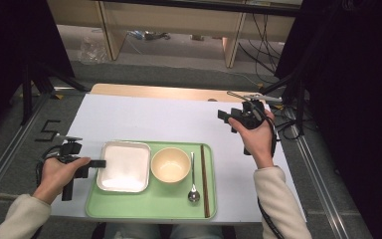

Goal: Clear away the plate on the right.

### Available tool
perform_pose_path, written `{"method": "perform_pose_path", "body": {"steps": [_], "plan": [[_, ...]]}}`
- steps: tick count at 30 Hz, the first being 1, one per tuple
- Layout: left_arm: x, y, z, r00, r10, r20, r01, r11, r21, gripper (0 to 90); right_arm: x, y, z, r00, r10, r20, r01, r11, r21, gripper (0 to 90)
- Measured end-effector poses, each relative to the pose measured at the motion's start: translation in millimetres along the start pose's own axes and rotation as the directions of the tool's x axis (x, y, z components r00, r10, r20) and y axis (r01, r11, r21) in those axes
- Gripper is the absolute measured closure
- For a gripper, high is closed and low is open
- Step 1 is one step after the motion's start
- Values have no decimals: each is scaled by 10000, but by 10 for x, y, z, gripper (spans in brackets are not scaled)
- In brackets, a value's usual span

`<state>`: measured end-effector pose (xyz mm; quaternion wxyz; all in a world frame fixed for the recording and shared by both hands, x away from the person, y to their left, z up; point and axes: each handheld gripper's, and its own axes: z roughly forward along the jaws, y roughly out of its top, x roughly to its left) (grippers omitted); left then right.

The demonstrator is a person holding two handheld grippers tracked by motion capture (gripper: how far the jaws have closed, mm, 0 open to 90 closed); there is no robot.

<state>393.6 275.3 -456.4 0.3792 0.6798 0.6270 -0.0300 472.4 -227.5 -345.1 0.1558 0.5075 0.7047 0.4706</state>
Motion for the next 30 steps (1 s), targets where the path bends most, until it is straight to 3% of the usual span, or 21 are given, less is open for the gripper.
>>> {"method": "perform_pose_path", "body": {"steps": [6, 12, 16, 21, 23, 24, 26, 28, 30], "plan": [[5, 26, 35, 9997, 79, -235, -75, 9998, 163, 843, 1, -2, 2, 10000, -56, 11, 56, 10000, 35, 398], [1, 15, 105, 9982, -115, -586, 104, 9998, -188, 832, -1, -3, 3, 10000, -89, 15, 89, 9999, 54, 399], [-51, 18, 94, 9974, 196, -687, -233, 9982, -545, 729, 1, -5, 11, 10000, -39, -17, 40, 9999, 98, 398], [-79, 35, 47, 9936, 675, -902, -756, 9931, -901, 666, 2, -11, 17, 10000, -44, -20, 44, 10000, 68, 398], [-90, 29, 23, 9910, 856, -1027, -973, 9887, -1143, 632, -5, -10, 12, 9999, -135, 65, 134, 9999, 80, 398], [-87, 27, -6, 9864, 1165, -1156, -1299, 9848, -1154, 613, -6, -11, 14, 9999, -145, 68, 145, 9999, 86, 397], [-92, 23, -39, 9821, 1356, -1304, -1532, 9788, -1360, 573, -12, -18, 29, 9997, -241, 93, 241, 9997, 89, 397], [-128, 17, -62, 9784, 1428, -1495, -1716, 9641, -2025, 529, -3, -19, 29, 10000, -82, -2, 82, 9998, 165, 396], [-169, 8, -118, 9686, 1670, -1844, -2108, 9446, -2517, 479, -4, -21, 32, 10000, -71, -4, 71, 9999, 122, 395]]}}
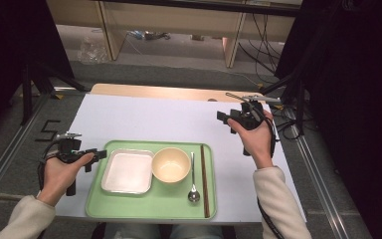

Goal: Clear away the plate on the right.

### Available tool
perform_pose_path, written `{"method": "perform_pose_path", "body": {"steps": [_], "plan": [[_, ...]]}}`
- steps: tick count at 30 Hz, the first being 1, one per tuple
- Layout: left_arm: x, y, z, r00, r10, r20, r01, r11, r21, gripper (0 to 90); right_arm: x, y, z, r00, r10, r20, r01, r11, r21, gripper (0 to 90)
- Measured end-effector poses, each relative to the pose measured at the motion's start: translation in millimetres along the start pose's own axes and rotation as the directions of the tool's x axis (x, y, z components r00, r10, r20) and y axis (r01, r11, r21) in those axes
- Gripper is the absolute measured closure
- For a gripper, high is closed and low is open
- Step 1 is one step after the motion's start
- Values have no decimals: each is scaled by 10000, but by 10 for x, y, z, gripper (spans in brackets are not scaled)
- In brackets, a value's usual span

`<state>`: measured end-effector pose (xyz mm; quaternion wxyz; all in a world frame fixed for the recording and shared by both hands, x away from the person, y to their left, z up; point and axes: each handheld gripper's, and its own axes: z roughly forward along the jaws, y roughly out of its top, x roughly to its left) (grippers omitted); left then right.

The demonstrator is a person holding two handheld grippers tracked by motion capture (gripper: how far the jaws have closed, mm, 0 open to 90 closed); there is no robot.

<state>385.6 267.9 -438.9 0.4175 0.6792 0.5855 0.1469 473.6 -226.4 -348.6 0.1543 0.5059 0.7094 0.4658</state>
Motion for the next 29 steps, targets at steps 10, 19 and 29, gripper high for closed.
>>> {"method": "perform_pose_path", "body": {"steps": [10, 19, 29], "plan": [[-171, -59, -441, 9774, 1615, -1363, -1913, 9502, -2460, 329, 8, -13, 4, 9999, 76, 100, -77, 9999, 115, 394], [-160, -519, -627, 9725, 1739, -1546, -2118, 9367, -2789, 316, -6, -9, 4, 9999, 46, 100, -47, 9999, 119, 391], [-153, -529, -539, 9780, 1651, -1277, -1908, 9553, -2257, 332, -36, -27, 29, 9998, 191, 6, -191, 9996, 210, 391]]}}
